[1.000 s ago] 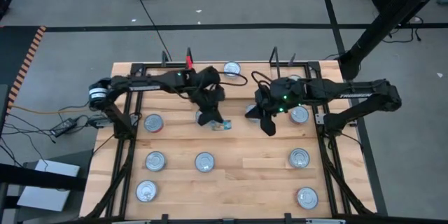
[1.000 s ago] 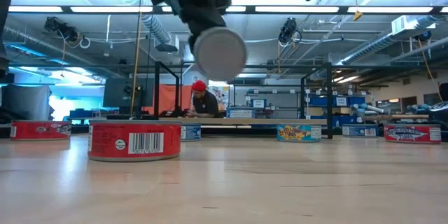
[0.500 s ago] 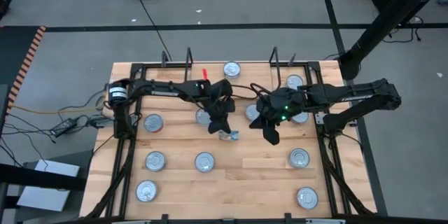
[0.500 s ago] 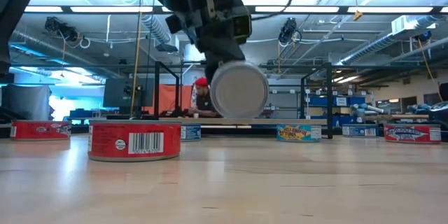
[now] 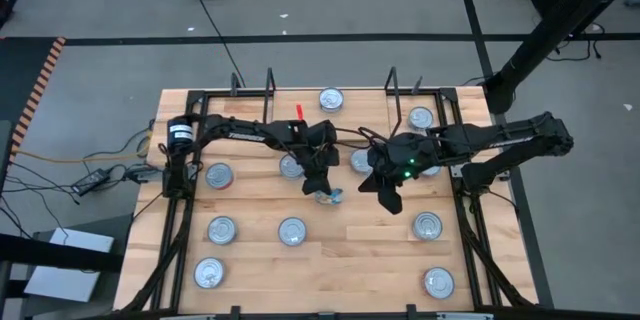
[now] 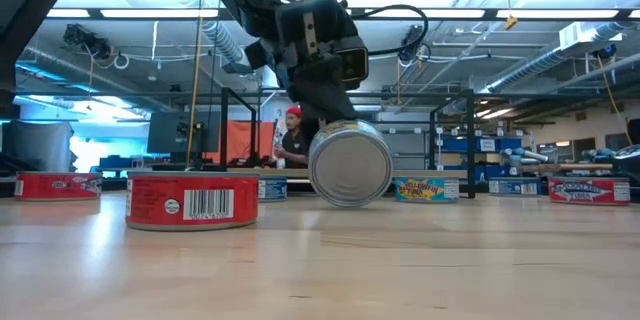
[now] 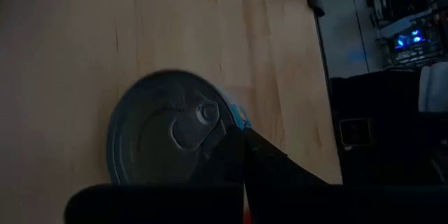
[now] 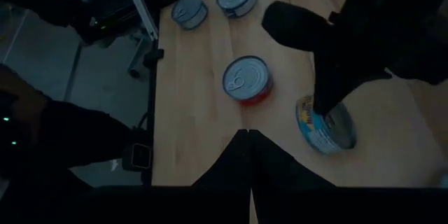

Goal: Stack canned seafood by type on shelf
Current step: Put the yellow-blue tuna can on the shelf

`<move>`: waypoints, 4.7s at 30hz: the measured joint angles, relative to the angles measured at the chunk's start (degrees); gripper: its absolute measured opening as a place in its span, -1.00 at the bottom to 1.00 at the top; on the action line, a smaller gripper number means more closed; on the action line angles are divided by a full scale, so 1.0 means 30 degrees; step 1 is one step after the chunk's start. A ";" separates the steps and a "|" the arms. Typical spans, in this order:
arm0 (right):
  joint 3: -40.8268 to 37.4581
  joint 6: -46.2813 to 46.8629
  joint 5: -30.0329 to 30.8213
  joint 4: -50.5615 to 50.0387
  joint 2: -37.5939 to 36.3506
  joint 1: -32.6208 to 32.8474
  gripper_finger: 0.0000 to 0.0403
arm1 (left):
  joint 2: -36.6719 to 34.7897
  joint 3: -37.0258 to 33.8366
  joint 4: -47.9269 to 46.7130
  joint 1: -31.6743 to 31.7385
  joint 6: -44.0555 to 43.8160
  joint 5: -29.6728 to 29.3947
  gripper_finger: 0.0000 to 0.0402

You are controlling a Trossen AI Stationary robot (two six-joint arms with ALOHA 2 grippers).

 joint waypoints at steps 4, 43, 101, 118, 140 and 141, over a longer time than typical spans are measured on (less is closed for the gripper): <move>0.0000 0.0284 -0.0002 -0.0026 0.0000 0.0097 -0.97 | 0.0010 0.0006 0.0031 0.0000 0.0104 -0.0225 -1.00; 0.0000 0.0425 -0.0324 0.0081 0.0000 -0.0189 -0.96 | 0.0337 0.0013 0.0103 0.0205 -0.0978 0.1137 -0.92; 0.0007 -0.6743 0.1355 0.1117 0.7505 0.1127 0.51 | -1.2988 -0.9036 0.1804 -0.2197 -0.1409 -1.0545 -0.98; 0.0007 -0.7639 0.2703 0.2659 0.9797 0.1712 0.38 | -1.2980 -0.9025 0.1503 -0.2193 -0.1360 -1.0427 -0.97; 0.0572 -0.8302 0.2135 0.1245 1.0025 0.1662 -0.26 | -1.2973 -0.9014 0.0972 -0.2193 -0.1987 -1.0095 -0.96; 0.0839 -0.8407 0.2148 0.0854 0.9957 0.1641 -0.26 | -1.2973 -0.9014 0.1100 -0.2193 -0.1996 -0.9939 -0.96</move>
